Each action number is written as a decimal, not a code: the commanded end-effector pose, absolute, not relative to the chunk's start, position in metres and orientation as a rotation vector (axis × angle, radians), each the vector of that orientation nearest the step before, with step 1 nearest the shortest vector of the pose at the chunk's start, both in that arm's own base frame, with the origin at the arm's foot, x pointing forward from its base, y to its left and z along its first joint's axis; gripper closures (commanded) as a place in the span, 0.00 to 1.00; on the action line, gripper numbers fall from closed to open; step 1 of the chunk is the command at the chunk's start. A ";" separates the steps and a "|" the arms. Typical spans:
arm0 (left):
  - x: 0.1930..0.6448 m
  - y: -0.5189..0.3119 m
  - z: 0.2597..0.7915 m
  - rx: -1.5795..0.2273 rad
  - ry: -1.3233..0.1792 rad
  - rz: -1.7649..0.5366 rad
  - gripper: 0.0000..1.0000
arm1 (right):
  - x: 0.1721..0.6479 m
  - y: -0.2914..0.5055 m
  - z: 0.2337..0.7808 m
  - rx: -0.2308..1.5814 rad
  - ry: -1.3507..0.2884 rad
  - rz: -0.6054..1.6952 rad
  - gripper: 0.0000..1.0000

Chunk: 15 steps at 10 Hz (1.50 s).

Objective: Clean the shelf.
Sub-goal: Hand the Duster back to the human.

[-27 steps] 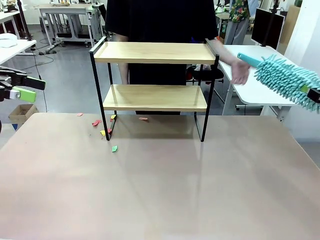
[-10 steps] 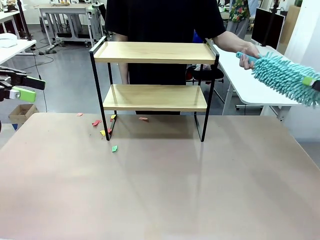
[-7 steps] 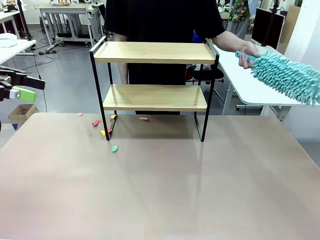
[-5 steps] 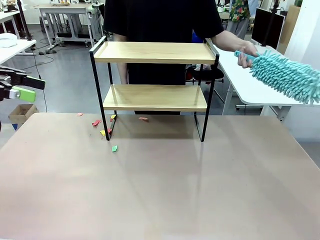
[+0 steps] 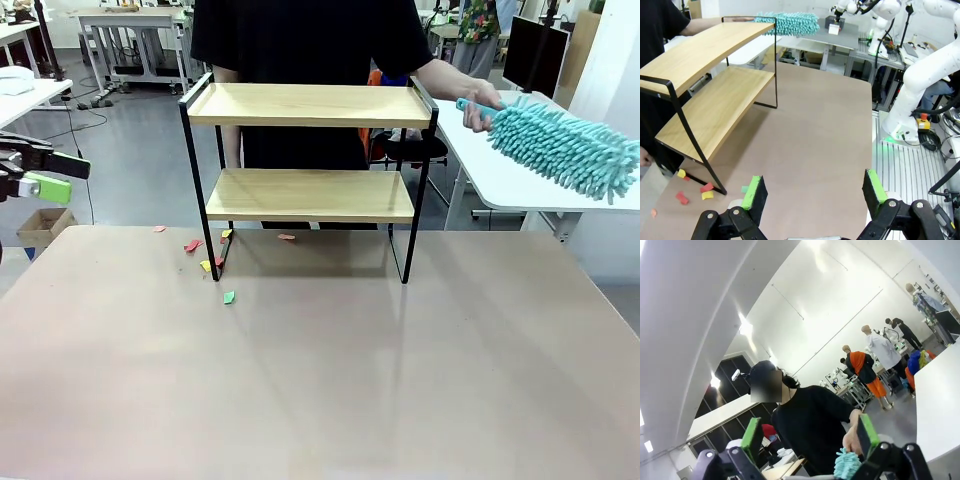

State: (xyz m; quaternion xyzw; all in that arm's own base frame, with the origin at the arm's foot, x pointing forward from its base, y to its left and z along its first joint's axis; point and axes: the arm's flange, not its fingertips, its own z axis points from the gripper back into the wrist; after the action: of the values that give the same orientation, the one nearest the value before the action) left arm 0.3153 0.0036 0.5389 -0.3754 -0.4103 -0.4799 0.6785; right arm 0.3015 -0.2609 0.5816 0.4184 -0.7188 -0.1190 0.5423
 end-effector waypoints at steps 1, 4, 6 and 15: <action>0.316 0.003 0.540 -0.858 -0.950 -1.083 0.00 | 0.299 -0.258 0.586 0.992 -1.716 -0.276 0.00; 0.316 0.003 0.540 -0.858 -0.950 -1.083 0.00 | 0.299 -0.258 0.586 0.992 -1.716 -0.276 0.00; 0.316 0.003 0.540 -0.858 -0.950 -1.083 0.00 | 0.299 -0.258 0.586 0.992 -1.716 -0.276 0.00; 0.316 0.003 0.540 -0.858 -0.950 -1.083 0.00 | 0.299 -0.258 0.586 0.992 -1.716 -0.276 0.00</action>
State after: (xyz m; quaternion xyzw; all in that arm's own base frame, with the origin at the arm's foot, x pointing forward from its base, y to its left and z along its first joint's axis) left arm 0.3152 0.0036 0.5389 -0.3754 -0.4103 -0.4800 0.6785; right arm 0.3011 -0.2597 0.5834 0.4168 -0.7196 -0.1170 0.5430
